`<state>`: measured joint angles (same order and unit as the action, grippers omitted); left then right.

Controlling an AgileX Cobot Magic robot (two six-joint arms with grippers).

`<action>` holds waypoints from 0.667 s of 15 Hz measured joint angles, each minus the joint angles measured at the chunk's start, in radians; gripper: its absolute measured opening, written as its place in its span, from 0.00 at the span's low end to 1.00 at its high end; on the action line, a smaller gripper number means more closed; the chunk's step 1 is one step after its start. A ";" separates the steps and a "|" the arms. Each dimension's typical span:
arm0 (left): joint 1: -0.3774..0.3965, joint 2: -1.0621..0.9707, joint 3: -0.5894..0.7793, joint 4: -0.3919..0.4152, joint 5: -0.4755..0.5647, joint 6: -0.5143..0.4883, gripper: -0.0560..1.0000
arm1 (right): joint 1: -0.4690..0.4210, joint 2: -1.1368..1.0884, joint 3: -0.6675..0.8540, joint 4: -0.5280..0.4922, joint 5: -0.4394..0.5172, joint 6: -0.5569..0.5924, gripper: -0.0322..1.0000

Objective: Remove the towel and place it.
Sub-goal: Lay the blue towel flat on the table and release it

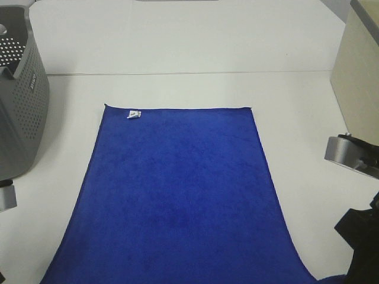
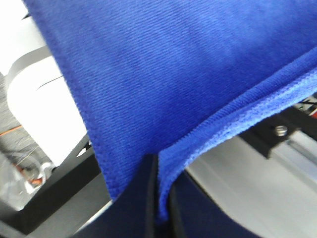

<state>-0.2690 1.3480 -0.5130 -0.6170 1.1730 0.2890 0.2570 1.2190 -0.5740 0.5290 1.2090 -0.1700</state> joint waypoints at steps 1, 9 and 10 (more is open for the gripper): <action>0.000 0.011 0.002 0.010 -0.003 0.000 0.06 | -0.003 0.000 0.002 -0.011 0.000 0.001 0.15; 0.000 0.013 0.005 -0.020 0.033 0.000 0.43 | -0.003 0.000 0.002 -0.044 0.000 0.008 0.33; 0.000 0.013 0.005 -0.021 0.033 0.000 0.52 | -0.003 0.000 0.002 -0.044 0.000 0.028 0.39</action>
<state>-0.2690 1.3610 -0.5080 -0.6380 1.2060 0.2890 0.2540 1.2190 -0.5720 0.4850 1.2090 -0.1420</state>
